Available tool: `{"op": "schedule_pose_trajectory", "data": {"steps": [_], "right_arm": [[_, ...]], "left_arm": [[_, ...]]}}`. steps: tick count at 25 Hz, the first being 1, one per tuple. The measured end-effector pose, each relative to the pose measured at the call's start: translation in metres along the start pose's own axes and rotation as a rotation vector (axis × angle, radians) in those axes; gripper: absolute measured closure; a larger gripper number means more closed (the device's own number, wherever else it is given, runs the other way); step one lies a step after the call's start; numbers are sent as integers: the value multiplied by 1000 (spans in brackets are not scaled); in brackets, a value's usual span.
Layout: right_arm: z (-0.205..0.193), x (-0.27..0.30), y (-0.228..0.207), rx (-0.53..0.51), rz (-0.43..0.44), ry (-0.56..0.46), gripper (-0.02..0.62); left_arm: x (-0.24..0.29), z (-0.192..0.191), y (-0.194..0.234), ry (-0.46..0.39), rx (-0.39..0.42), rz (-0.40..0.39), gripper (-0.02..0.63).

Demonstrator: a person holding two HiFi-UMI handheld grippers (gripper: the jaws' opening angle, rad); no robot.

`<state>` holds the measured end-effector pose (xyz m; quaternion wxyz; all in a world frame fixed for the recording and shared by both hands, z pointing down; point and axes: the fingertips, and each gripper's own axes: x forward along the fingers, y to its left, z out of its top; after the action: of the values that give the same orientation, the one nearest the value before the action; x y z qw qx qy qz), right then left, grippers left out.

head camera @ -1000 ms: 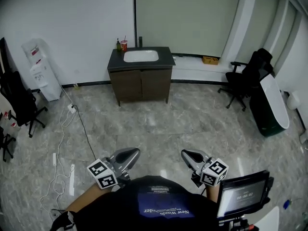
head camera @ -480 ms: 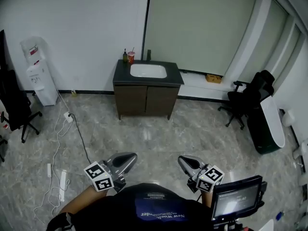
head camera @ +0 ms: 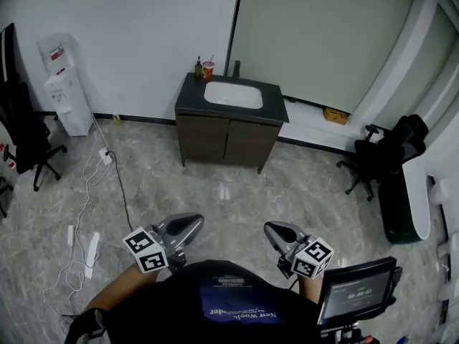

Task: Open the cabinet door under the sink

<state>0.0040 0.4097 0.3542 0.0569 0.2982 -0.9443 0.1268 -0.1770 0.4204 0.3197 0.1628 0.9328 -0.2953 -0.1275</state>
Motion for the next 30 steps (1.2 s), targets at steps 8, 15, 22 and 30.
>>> {"op": "schedule_pose_trajectory", "data": {"steps": [8, 15, 22, 30], "right_arm": [[31, 5, -91, -48, 125, -11, 596], [32, 17, -148, -23, 163, -9, 597], [30, 52, -183, 7, 96, 3, 597], [69, 134, -203, -37, -18, -22, 596]], "left_arm": [[69, 11, 22, -45, 28, 135, 606], [117, 13, 45, -25, 39, 178, 606], [138, 18, 101, -22, 9, 134, 606], [144, 79, 201, -27, 45, 13, 606]]}}
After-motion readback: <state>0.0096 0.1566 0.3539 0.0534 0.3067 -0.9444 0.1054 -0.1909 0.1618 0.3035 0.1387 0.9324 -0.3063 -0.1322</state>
